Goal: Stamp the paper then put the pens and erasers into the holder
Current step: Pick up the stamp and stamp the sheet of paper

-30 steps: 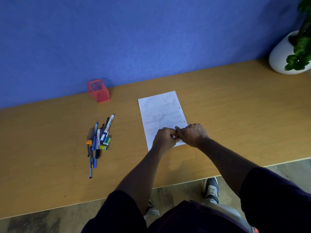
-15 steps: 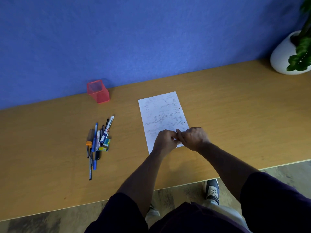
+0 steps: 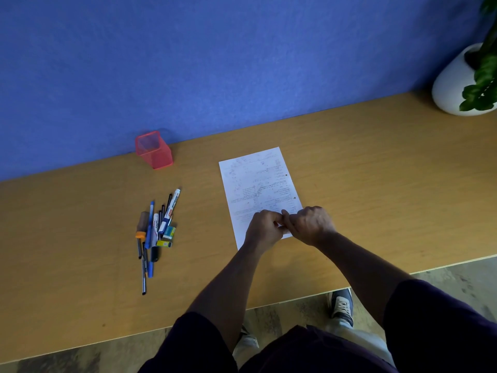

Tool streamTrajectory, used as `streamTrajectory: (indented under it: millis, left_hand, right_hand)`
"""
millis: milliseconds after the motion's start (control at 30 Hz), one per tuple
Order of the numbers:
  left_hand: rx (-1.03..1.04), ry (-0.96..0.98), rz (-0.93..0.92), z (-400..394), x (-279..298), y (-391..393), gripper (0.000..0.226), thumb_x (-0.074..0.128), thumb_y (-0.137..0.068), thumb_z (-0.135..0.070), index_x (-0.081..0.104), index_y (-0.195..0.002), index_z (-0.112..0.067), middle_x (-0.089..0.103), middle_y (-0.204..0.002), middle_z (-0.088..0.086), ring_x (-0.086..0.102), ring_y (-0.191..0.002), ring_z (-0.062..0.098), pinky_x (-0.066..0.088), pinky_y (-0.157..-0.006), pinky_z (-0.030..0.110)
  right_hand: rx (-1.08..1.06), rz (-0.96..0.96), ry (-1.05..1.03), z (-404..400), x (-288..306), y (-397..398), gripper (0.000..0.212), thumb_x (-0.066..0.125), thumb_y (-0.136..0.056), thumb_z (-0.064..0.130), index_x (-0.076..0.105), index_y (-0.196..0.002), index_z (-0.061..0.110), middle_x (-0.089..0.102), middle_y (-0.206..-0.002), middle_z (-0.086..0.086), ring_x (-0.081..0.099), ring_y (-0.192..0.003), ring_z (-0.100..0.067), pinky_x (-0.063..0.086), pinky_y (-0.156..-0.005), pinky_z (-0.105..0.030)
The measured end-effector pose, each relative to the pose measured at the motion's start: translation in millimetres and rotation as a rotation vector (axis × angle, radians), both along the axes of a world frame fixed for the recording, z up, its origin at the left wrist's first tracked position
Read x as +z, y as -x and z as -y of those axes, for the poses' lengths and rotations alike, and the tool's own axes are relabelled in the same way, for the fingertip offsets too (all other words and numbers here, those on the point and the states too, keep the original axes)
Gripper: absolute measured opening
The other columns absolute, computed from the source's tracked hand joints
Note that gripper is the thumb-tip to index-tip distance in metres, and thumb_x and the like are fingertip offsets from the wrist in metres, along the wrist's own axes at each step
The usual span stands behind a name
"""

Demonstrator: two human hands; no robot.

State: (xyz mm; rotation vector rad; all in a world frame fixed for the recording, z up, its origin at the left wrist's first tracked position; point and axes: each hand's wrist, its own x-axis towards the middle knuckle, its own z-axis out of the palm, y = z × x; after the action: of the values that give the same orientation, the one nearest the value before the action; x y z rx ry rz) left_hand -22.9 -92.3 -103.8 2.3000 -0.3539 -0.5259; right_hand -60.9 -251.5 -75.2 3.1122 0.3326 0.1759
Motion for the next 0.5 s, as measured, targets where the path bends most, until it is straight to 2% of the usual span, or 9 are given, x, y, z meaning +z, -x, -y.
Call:
streamTrajectory:
  millis: [200,333,500]
  left_hand:
    - [0.011,-0.016,-0.010,-0.6,0.3,-2.2,0.022,0.086,-0.077,-0.035,0.080,-0.095,-0.024,0.078,-0.091,-0.012,0.058,-0.065,-0.008,0.041,-0.061,0.010]
    - [0.016,-0.023,-0.037,-0.8,-0.1,-3.6,0.018,0.086,-0.076,-0.036,0.080,-0.085,-0.022,0.068,-0.066,-0.028,0.060,-0.063,-0.008,0.041,-0.057,0.013]
    - [0.007,-0.024,-0.041,-1.3,-1.1,-4.8,0.015,0.086,-0.077,-0.035,0.079,-0.081,-0.022,0.074,-0.075,-0.015,0.064,-0.071,-0.004,0.055,-0.065,0.022]
  right_hand:
    - [0.027,0.025,0.012,-0.5,-3.1,-2.4,0.057,0.047,-0.101,0.034,0.054,-0.048,0.014,0.049,-0.041,-0.001,0.044,-0.033,-0.022,0.035,-0.043,-0.024]
    - [0.022,0.108,0.012,-0.2,-2.5,-2.6,0.056,0.045,-0.096,0.032,0.048,-0.043,0.016,0.044,-0.037,-0.001,0.040,-0.029,-0.022,0.030,-0.040,-0.021]
    - [0.086,0.146,-0.030,3.1,-7.0,-0.4,0.052,0.048,-0.095,0.028,0.045,-0.044,0.016,0.040,-0.036,-0.001,0.037,-0.028,-0.022,0.029,-0.040,-0.021]
